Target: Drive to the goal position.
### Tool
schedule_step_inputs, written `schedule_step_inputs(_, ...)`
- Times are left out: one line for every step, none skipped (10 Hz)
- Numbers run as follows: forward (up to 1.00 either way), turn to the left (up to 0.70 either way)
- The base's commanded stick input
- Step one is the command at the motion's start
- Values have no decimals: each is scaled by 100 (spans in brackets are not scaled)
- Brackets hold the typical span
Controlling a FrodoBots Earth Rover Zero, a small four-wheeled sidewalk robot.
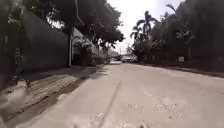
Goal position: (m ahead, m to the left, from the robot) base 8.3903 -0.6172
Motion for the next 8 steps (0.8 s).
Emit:
schedule_step_inputs(100, 0)
schedule_step_inputs(100, 0)
schedule_step_inputs(100, -2)
schedule_step_inputs(100, -3)
schedule_step_inputs(100, -15)
schedule_step_inputs(100, -32)
schedule_step_inputs(100, -37)
schedule_step_inputs(100, -22)
